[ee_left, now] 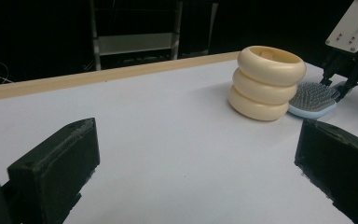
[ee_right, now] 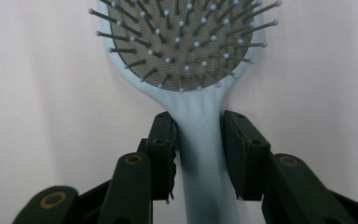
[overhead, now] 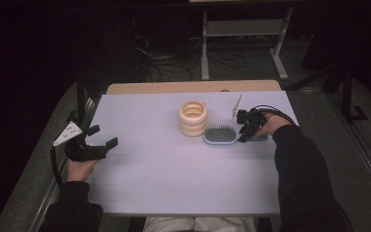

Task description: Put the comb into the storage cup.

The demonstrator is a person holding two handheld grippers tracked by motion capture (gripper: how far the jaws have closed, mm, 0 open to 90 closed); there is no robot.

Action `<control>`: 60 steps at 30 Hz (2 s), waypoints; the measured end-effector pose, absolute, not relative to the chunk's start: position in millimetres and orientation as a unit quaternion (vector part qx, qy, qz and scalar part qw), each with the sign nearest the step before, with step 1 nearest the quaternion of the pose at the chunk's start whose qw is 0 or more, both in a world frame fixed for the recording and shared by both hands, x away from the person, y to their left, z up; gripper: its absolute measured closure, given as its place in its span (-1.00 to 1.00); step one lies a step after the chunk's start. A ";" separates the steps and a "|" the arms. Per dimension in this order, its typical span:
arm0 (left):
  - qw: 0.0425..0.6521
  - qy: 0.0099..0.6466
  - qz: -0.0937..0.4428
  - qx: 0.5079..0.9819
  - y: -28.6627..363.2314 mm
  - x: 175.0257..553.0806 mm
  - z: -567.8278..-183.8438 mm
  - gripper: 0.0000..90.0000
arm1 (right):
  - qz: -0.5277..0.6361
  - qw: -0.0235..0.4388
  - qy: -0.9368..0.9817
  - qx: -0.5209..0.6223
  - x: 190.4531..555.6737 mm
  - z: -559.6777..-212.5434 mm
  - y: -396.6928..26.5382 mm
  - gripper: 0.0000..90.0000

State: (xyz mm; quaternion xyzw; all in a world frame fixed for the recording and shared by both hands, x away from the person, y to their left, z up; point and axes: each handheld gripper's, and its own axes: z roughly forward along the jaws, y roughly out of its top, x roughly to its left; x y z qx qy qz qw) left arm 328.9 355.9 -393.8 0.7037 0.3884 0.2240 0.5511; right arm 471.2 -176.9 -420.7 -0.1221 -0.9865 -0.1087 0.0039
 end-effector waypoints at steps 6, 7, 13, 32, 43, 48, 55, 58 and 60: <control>0.552 0.389 0.222 0.703 355.4 328.8 -394.1 -1.00 | -0.104 0.000 -0.987 -0.118 469.3 -420.6 -175.5 0.44; 0.552 0.389 0.222 0.703 355.5 328.8 -394.1 -1.00 | -0.103 0.001 -0.988 -0.116 469.1 -420.4 -175.3 0.45; 0.552 0.390 0.221 0.703 355.4 328.9 -394.2 -1.00 | -0.103 0.007 -0.989 -0.111 466.8 -419.9 -175.4 0.49; 0.555 0.389 0.221 0.701 356.4 328.4 -393.6 -1.00 | -0.107 0.036 -0.977 -0.179 458.0 -416.5 -176.6 0.53; 0.557 0.392 0.222 0.698 357.3 328.0 -393.4 -1.00 | -0.138 0.021 -0.971 -0.195 446.7 -405.7 -186.9 0.53; 0.556 0.392 0.223 0.698 357.2 327.7 -393.2 -1.00 | -0.142 0.015 -0.970 -0.197 442.2 -398.7 -189.0 0.53; 0.557 0.393 0.223 0.697 357.3 327.2 -393.2 -1.00 | -0.160 0.003 -0.967 -0.197 434.9 -385.0 -191.3 0.53; 0.557 0.392 0.225 0.697 357.6 326.8 -393.0 -1.00 | -0.166 -0.008 -0.966 -0.197 431.9 -379.5 -191.5 0.53; 0.557 0.392 0.225 0.697 357.5 326.6 -392.9 -1.00 | -0.173 -0.013 -0.965 -0.196 430.2 -375.1 -191.8 0.53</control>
